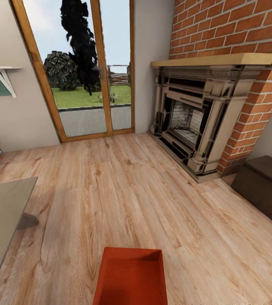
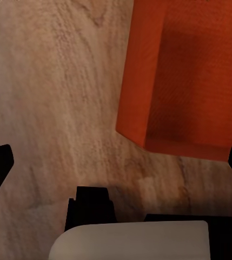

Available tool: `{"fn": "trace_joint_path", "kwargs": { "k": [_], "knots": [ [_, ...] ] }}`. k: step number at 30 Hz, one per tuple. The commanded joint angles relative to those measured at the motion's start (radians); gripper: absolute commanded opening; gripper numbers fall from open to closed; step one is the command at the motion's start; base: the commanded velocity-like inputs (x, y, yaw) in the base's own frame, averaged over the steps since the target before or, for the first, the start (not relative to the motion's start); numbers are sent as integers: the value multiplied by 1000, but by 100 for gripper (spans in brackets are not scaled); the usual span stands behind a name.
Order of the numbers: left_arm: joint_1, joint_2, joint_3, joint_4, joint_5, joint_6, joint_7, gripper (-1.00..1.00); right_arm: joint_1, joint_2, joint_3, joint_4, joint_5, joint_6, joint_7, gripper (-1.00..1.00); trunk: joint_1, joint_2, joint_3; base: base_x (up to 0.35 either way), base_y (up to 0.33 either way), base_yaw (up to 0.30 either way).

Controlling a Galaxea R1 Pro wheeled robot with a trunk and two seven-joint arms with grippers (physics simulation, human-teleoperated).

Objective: Move the two storage containers from the living room to the garage. In the garage, place one container on the floor and stack the other container on top of it (either order is fine).

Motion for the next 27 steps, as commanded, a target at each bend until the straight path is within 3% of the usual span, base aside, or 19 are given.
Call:
{"fn": "trace_joint_path", "kwargs": {
  "k": [1,27],
  "knots": [
    [0,0,-8,1,10,-3,-4,100,-1,0,9,1,-10,-4,-4,100,0,0,-1,0,0,-111],
    [0,0,-8,1,10,-3,-4,100,-1,0,9,1,-10,-4,-3,100,0,0,-1,42,24,-54]
  ]
}}
